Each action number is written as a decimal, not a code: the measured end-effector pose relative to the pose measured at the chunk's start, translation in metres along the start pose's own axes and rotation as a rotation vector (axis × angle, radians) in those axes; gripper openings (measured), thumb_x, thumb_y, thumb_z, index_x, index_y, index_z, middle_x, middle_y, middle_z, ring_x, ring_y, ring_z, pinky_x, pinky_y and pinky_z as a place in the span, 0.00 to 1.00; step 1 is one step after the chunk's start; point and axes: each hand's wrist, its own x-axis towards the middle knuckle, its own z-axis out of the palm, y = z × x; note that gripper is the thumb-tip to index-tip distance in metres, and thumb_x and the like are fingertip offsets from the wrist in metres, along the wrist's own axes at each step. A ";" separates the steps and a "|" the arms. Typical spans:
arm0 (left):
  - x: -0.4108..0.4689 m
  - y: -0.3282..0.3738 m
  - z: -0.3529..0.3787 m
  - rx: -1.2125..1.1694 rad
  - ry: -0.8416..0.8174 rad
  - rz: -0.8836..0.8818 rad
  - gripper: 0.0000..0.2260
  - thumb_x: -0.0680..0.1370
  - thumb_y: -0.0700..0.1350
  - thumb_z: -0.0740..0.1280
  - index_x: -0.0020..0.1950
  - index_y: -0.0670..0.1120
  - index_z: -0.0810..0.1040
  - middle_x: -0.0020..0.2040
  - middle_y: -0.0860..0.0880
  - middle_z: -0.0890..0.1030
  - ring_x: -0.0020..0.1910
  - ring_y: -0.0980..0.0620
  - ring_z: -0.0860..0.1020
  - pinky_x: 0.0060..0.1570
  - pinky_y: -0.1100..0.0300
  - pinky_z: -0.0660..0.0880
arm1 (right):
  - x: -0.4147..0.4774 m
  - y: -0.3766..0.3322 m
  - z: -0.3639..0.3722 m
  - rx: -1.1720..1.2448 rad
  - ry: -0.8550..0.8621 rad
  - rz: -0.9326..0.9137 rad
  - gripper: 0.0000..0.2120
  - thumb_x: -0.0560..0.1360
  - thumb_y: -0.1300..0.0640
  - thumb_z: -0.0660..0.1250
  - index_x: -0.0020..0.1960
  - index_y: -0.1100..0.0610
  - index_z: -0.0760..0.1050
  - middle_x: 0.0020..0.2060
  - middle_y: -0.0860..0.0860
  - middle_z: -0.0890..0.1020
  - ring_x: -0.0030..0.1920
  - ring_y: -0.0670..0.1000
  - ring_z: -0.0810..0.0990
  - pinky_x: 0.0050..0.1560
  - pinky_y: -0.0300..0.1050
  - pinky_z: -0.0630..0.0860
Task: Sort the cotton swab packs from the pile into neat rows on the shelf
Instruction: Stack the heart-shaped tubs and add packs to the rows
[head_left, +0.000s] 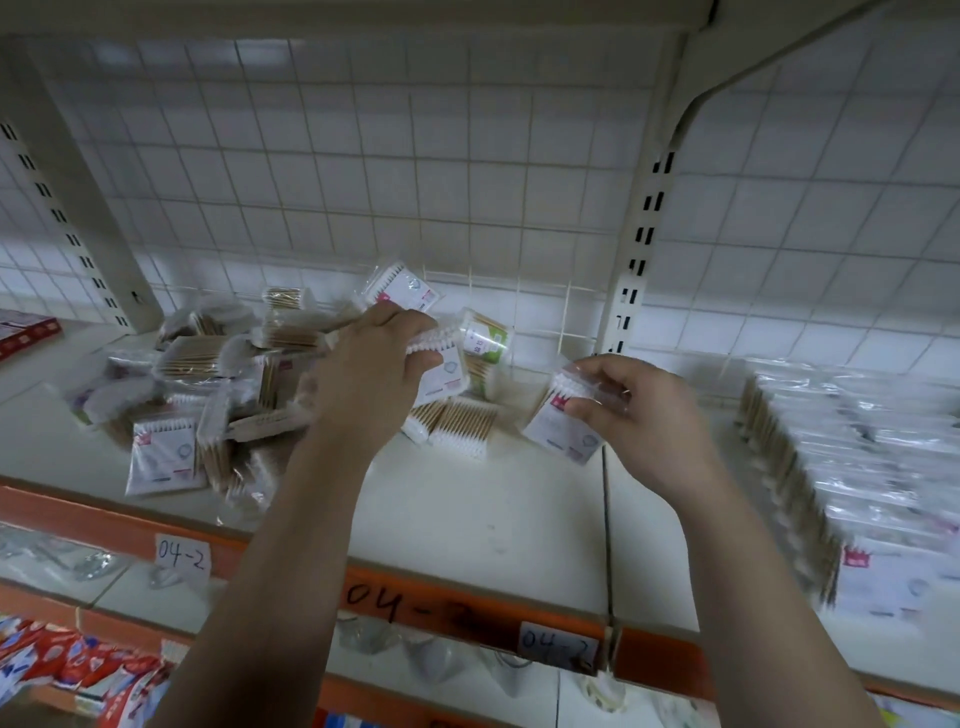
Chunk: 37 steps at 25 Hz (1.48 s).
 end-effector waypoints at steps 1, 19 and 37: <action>-0.002 0.016 0.001 -0.026 0.012 0.025 0.13 0.76 0.43 0.69 0.59 0.43 0.78 0.56 0.46 0.77 0.53 0.45 0.76 0.50 0.56 0.71 | -0.004 -0.002 -0.012 0.004 0.027 -0.017 0.10 0.71 0.60 0.72 0.49 0.48 0.78 0.43 0.36 0.80 0.42 0.36 0.75 0.41 0.25 0.68; -0.048 0.254 0.081 -0.325 -0.120 0.240 0.11 0.77 0.43 0.67 0.59 0.45 0.79 0.52 0.53 0.77 0.53 0.52 0.75 0.49 0.66 0.65 | -0.105 0.077 -0.238 -0.126 0.278 0.054 0.10 0.72 0.64 0.71 0.47 0.50 0.79 0.44 0.40 0.81 0.45 0.28 0.74 0.38 0.23 0.67; -0.104 0.300 0.093 -0.252 -0.114 0.136 0.10 0.77 0.45 0.67 0.58 0.46 0.79 0.52 0.55 0.77 0.52 0.54 0.74 0.49 0.67 0.65 | -0.136 0.157 -0.237 -0.301 0.128 0.064 0.13 0.69 0.64 0.73 0.52 0.55 0.81 0.36 0.34 0.71 0.47 0.54 0.74 0.42 0.34 0.62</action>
